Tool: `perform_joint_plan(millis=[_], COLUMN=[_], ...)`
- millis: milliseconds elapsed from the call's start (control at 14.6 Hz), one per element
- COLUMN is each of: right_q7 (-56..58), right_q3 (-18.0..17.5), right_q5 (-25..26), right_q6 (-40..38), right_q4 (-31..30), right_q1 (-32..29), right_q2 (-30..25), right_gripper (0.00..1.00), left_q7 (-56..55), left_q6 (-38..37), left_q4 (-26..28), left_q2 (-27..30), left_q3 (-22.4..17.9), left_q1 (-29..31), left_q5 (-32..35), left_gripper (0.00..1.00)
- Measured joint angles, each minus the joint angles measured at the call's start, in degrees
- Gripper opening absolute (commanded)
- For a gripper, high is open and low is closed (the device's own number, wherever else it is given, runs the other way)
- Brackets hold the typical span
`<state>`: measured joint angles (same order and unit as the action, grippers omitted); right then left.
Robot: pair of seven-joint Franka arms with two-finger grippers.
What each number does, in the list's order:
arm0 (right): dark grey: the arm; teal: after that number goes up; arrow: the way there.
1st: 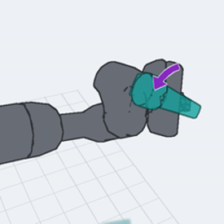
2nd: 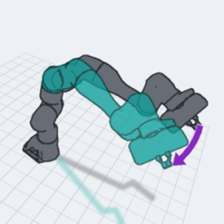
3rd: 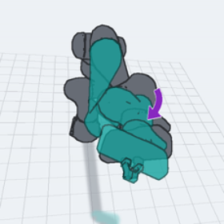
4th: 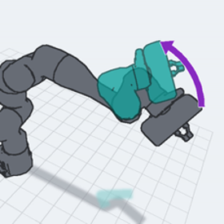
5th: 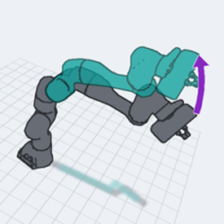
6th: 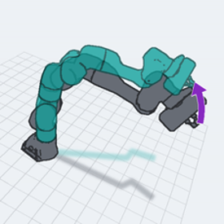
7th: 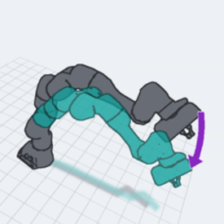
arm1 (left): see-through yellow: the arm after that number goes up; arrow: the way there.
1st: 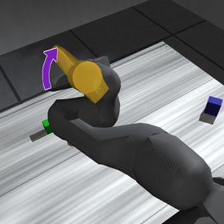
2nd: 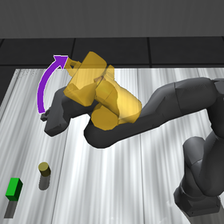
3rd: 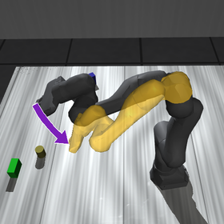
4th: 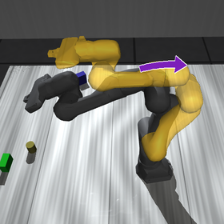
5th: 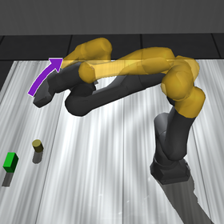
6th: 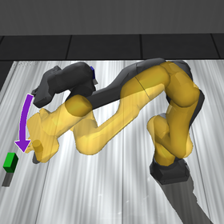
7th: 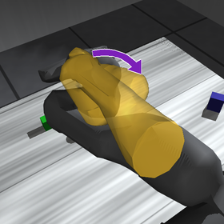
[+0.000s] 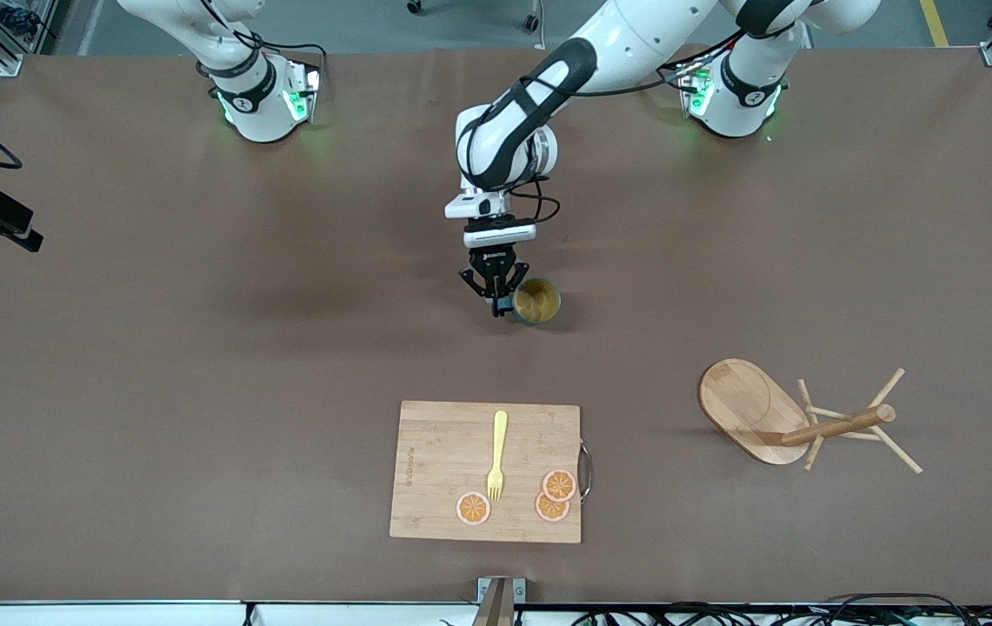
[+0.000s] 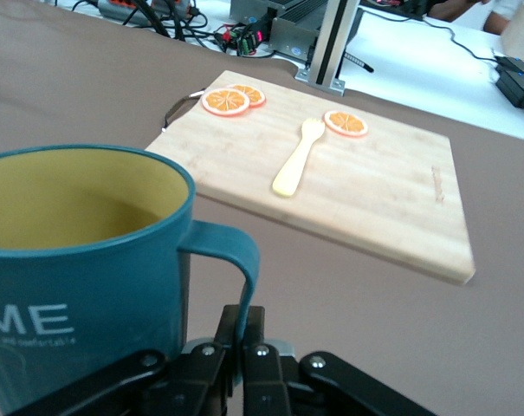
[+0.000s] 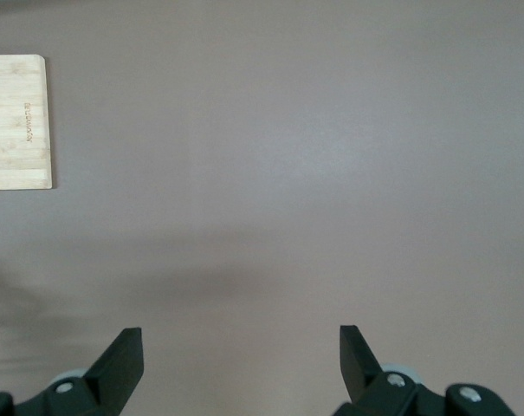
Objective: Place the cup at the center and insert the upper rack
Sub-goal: 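Lift the mug with the left gripper toward the wooden mug tree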
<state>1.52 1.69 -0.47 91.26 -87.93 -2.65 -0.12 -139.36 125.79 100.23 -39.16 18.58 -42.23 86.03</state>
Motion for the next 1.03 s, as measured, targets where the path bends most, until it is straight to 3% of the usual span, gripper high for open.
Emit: perform_joint_plan(millis=[480, 754, 1029], right_q7=[0.0, 0.0, 0.0], right_q3=[0.0, -0.1, -0.2], right_q5=[0.0, 0.0, 0.0], right_q6=[0.0, 0.0, 0.0], right_q4=[0.0, 0.0, 0.0], right_q1=[0.0, 0.0, 0.0], right_q2=[0.0, 0.1, 0.1], right_gripper=[1.00, 1.00, 1.00], left_q7=[19.5, 21.5, 21.6], left_q6=[1.1, 1.1, 2.9], left_q4=[-8.3, -10.4, -10.4], left_q2=[9.5, 13.9, 16.3], left_q3=[0.0, -0.1, 0.0], left_q1=[5.8, 12.1, 18.5], left_q5=[-33.3, -47.6, -57.5], left_gripper=[0.00, 0.00, 0.00])
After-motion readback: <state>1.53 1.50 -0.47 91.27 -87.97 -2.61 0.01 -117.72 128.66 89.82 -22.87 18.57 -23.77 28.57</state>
